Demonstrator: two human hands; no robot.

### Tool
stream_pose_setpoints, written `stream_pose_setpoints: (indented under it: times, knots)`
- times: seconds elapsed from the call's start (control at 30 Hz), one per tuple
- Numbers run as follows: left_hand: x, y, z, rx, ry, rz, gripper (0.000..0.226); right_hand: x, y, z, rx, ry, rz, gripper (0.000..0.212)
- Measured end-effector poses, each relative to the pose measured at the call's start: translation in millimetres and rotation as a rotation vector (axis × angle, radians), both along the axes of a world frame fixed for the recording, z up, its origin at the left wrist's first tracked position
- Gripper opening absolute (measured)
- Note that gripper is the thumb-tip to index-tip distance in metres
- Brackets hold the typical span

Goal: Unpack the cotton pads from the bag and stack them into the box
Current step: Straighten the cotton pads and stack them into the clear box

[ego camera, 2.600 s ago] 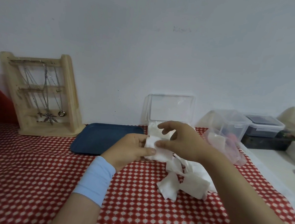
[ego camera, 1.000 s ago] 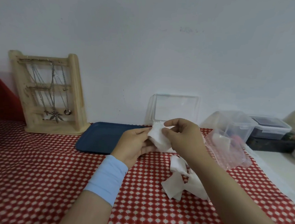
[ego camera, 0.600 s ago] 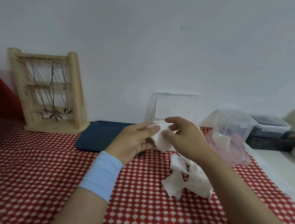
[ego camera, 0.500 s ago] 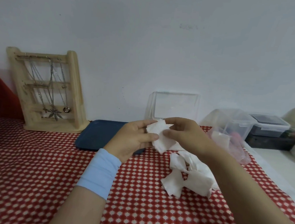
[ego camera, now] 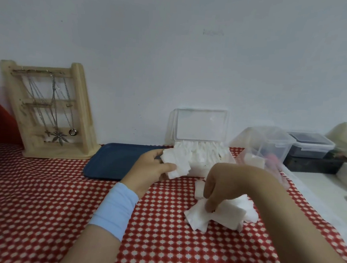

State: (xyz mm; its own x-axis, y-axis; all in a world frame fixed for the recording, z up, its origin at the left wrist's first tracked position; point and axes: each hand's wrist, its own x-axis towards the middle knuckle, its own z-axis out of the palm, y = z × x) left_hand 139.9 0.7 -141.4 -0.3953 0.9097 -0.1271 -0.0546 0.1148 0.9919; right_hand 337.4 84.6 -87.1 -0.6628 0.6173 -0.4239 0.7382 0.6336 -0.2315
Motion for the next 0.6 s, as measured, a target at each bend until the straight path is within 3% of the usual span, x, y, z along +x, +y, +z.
stream_pose_setpoints:
  times: [0.13,0.23,0.3,0.53,0.6]
  knots:
    - [1,-2,1,-0.020,0.147,0.027,0.032,5,8,3,0.034,0.286,-0.026,0.008]
    - [4,-3,2,-0.023,0.231,0.037,0.021,10,11,10,-0.179,0.641,-0.131,0.006]
    - [8,-3,3,-0.020,0.219,0.022,0.021,9,9,11,-0.346,0.777,-0.188,0.006]
    - [19,-7,16,0.050,-0.155,-0.079,0.027,-1,5,2,-0.412,0.824,-0.322,0.018]
    - [20,-8,20,0.063,-0.129,-0.099,0.031,-6,2,2,-0.422,0.857,-0.353,0.021]
